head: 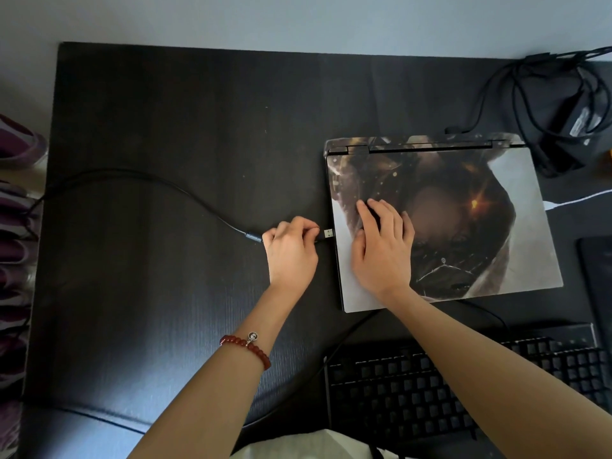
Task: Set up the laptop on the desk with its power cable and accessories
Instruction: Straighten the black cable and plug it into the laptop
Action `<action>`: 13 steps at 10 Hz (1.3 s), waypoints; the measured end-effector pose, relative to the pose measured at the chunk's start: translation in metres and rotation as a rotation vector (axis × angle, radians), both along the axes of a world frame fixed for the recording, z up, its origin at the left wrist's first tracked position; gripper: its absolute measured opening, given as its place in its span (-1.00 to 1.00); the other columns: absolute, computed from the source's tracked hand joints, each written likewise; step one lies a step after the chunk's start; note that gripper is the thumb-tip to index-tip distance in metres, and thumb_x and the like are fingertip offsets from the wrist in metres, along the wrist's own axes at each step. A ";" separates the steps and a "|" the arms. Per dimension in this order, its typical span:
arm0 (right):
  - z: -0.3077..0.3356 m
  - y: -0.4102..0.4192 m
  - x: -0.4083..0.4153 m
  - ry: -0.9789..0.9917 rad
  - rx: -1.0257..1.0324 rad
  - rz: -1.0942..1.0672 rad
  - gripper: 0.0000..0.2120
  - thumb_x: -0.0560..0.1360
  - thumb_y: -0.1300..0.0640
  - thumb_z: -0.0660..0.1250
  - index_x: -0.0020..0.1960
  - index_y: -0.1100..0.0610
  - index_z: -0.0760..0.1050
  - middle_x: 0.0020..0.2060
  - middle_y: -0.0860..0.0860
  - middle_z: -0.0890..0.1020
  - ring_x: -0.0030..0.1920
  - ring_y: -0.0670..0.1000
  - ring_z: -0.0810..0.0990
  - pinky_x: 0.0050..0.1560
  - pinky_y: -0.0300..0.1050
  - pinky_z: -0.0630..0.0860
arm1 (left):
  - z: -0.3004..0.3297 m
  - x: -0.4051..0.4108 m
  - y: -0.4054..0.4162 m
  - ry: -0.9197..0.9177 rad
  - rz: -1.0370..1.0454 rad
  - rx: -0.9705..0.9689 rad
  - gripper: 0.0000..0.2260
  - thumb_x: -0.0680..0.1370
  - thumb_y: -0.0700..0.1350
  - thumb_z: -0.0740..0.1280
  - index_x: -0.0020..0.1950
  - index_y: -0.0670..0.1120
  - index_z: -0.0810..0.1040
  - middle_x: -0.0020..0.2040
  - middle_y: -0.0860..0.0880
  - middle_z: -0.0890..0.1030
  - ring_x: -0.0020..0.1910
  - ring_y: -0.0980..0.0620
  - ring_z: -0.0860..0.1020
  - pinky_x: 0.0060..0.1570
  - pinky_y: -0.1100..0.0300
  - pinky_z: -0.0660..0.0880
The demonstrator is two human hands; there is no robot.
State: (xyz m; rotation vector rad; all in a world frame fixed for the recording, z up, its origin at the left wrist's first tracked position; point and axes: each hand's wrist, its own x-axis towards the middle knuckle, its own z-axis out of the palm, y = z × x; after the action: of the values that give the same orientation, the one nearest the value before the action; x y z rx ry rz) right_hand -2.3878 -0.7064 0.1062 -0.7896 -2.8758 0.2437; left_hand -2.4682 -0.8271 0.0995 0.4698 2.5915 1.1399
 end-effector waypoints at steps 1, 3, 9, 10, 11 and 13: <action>0.002 0.000 0.000 -0.006 -0.010 -0.001 -0.56 0.49 0.12 0.03 0.34 0.14 0.36 0.28 0.10 0.47 0.35 0.11 0.36 0.39 0.20 0.16 | 0.000 0.004 0.004 0.031 0.039 -0.016 -0.92 0.52 -0.25 0.28 -0.10 -0.15 0.56 -0.16 -0.10 0.60 -0.09 -0.08 0.47 0.01 0.24 0.11; 0.003 -0.001 -0.001 -0.022 -0.016 -0.005 -0.55 0.49 0.12 0.03 0.35 0.14 0.35 0.29 0.10 0.46 0.36 0.11 0.35 0.40 0.19 0.15 | -0.004 0.010 0.007 0.131 0.044 -0.025 -0.94 0.48 -0.28 0.31 -0.14 -0.17 0.57 -0.24 -0.08 0.58 -0.10 -0.13 0.48 -0.03 0.14 0.16; -0.002 0.003 0.000 -0.135 -0.017 -0.116 -0.51 0.54 0.02 -0.09 0.45 0.03 0.14 0.46 0.11 0.22 0.49 0.11 0.09 0.45 0.17 -0.03 | -0.016 0.013 -0.011 0.340 -0.255 -0.006 -0.86 0.40 -0.33 0.41 -0.05 -0.23 0.61 -0.12 -0.19 0.57 -0.17 -0.18 0.52 -0.17 0.06 0.36; -0.003 0.005 0.000 -0.175 -0.034 -0.180 -0.48 0.54 -0.01 -0.16 0.49 0.01 0.02 0.51 0.07 0.10 0.51 0.08 -0.02 0.46 0.16 -0.11 | -0.015 0.012 -0.009 0.379 -0.200 -0.015 -0.87 0.41 -0.30 0.43 -0.06 -0.18 0.64 -0.16 -0.13 0.60 -0.18 -0.16 0.54 -0.16 0.07 0.35; -0.005 0.009 0.000 -0.200 -0.042 -0.197 -0.47 0.55 -0.03 -0.17 0.50 0.04 -0.07 0.52 0.07 0.02 0.51 0.06 -0.07 0.45 0.15 -0.16 | -0.014 0.012 -0.009 0.390 -0.162 -0.039 -0.86 0.43 -0.24 0.40 -0.02 -0.15 0.62 -0.16 -0.07 0.62 -0.16 -0.12 0.55 -0.10 0.03 0.37; -0.004 0.040 0.014 -0.199 -0.090 -0.470 -0.43 0.54 -0.08 -0.17 0.51 0.08 -0.12 0.52 0.08 -0.05 0.51 0.09 -0.13 0.47 0.22 -0.16 | -0.009 0.010 -0.010 0.360 -0.185 -0.036 -0.91 0.44 -0.30 0.38 -0.08 -0.18 0.58 -0.22 -0.08 0.63 -0.29 -0.11 0.55 -0.24 0.04 0.42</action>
State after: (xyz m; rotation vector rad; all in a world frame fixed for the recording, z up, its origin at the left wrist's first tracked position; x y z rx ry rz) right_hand -2.3741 -0.6660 0.1022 -1.5493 -2.7569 0.2472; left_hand -2.4585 -0.8367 0.0901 0.9636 2.7830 1.0232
